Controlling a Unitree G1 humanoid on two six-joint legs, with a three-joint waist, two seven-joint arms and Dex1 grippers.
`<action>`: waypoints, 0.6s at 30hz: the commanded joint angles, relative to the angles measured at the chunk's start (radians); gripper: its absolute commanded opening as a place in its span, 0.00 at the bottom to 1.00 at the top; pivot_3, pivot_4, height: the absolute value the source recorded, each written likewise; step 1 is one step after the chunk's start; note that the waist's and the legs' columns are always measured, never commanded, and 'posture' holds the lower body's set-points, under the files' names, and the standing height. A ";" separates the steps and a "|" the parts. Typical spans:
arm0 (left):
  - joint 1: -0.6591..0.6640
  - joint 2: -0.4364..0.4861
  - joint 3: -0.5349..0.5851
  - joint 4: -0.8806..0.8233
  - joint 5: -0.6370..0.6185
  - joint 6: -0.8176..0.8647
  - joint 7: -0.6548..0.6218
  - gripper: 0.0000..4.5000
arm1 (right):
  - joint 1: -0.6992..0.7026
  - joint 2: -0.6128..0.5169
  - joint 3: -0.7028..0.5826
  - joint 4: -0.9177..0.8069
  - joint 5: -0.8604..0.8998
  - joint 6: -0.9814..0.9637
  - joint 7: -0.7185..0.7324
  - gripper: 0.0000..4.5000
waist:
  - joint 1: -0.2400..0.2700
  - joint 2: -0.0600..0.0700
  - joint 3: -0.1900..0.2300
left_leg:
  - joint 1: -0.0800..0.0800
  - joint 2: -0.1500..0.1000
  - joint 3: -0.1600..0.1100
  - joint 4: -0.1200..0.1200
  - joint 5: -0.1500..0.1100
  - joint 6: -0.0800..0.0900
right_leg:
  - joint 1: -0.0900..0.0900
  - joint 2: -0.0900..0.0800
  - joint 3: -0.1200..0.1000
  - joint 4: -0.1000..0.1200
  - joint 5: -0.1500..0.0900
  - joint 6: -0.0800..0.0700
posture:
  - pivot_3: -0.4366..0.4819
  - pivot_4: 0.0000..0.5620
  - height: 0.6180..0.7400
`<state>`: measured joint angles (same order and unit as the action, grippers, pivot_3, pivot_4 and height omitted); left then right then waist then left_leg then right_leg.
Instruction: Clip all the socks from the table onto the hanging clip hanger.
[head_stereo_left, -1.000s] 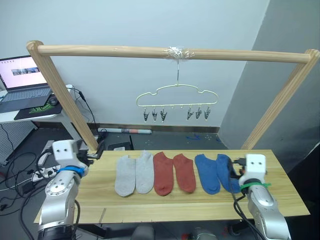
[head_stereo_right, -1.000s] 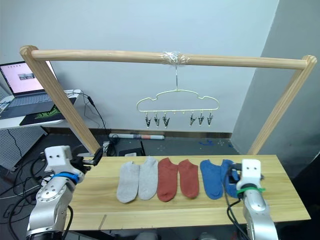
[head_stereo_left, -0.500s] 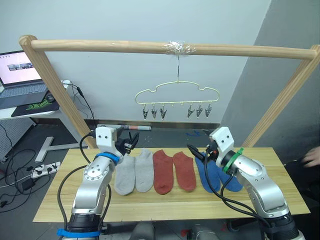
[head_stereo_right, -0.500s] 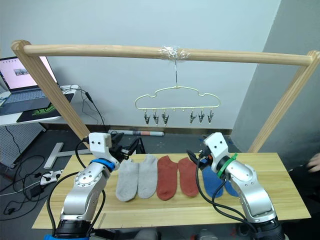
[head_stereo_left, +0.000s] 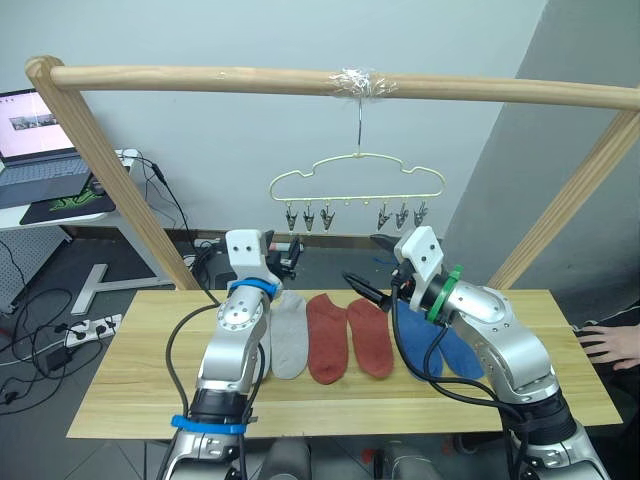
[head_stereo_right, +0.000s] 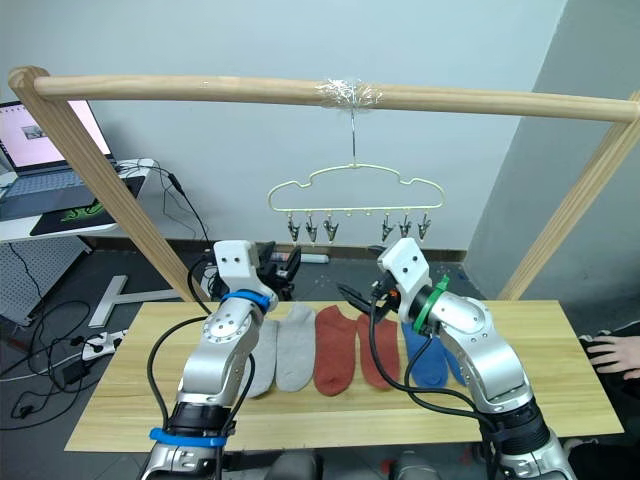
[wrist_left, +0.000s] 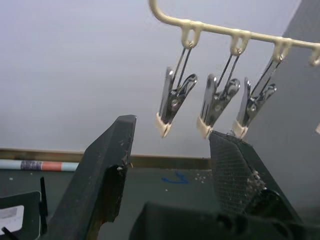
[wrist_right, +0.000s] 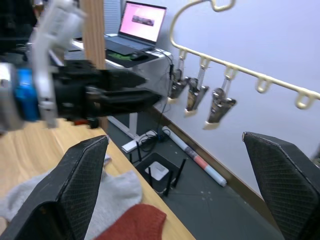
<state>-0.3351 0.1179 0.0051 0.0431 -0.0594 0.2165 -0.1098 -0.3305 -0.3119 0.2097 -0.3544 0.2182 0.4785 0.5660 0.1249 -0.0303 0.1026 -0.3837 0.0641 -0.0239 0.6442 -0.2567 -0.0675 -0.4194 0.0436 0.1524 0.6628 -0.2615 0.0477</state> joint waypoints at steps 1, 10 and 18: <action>-0.055 -0.016 -0.010 0.045 0.032 -0.060 0.028 0.58 | -0.038 0.009 -0.012 -0.017 0.014 0.003 -0.002 1.00 | -0.003 0.000 0.004 | 0.000 0.000 0.000 0.000 0.000 0.000 | 0.000 0.000 0.000 0.000 0.000 0.001 | 0.72 0.25 1.00; -0.140 -0.036 0.007 0.157 0.081 -0.132 0.111 0.58 | -0.068 0.009 -0.026 -0.030 0.019 0.026 -0.007 1.00 | -0.020 -0.001 0.022 | -0.002 0.000 -0.001 0.000 0.000 0.000 | -0.001 0.000 0.000 0.000 0.002 0.000 | 0.70 0.26 1.00; -0.154 -0.027 0.023 0.173 0.100 -0.161 0.160 0.58 | -0.061 0.006 -0.032 -0.045 0.018 0.037 -0.014 1.00 | -0.025 -0.001 0.026 | -0.002 0.000 -0.001 0.000 0.000 0.000 | -0.001 0.000 0.000 0.000 0.002 0.000 | 0.70 0.26 1.00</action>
<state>-0.4662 0.0869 0.0184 0.2350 0.0270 0.0830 0.0361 -0.3798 -0.3059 0.1977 -0.3520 0.2214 0.5162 0.5594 0.0997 -0.0311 0.1286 -0.3858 0.0640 -0.0249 0.6439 -0.2567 -0.0674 -0.4204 0.0437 0.1521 0.6625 -0.2599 0.0482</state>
